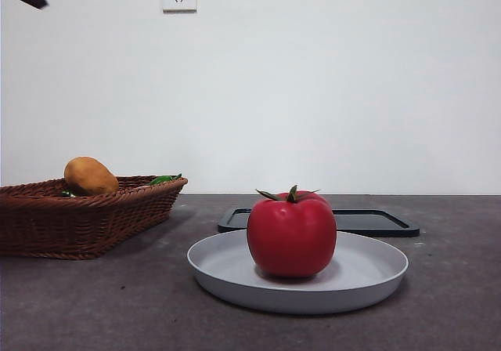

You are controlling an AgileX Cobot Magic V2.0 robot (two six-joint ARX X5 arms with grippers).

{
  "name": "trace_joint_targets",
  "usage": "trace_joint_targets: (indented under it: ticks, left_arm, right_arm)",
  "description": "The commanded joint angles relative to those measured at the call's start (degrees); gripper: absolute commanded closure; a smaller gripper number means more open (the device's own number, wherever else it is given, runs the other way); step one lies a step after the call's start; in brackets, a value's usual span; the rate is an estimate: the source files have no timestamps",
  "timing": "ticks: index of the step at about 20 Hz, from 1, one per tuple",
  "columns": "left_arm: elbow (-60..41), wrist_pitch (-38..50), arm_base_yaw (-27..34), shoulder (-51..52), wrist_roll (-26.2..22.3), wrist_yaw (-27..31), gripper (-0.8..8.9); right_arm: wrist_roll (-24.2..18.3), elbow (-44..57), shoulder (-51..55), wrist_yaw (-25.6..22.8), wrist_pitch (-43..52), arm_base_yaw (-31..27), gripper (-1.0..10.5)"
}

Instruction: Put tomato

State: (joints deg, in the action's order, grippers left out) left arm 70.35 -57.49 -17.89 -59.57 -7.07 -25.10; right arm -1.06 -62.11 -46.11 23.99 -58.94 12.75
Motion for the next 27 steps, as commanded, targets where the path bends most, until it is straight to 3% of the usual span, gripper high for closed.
trace_joint_targets:
  ticks: [1,4,13,23,27]
  left_arm:
    - [1.29,-6.21,-0.2,0.61,-3.39,-3.28,2.83]
    - [1.29,-9.57,-0.63,1.77,-4.04,-8.13,2.83]
    - [1.29,-9.16,-0.87,2.34,-4.2,-8.41,2.83]
    - [1.29,-8.7,-0.87,2.34,-4.2,-8.44,2.83]
    - [1.29,-8.48,-0.87,2.34,-4.2,-8.44,2.83]
  right_arm:
    - [0.55,-1.11,-1.22,0.07,1.05,0.24,4.9]
    - [0.55,-1.11,-2.54,0.24,1.16,0.26,4.9]
    - [0.7,-1.11,-3.82,4.31,1.75,1.16,4.9]
    - [3.17,-1.11,-19.98,4.0,11.56,14.08,4.9]
    - [2.75,-1.11,-27.41,-0.79,15.76,18.75,4.9]
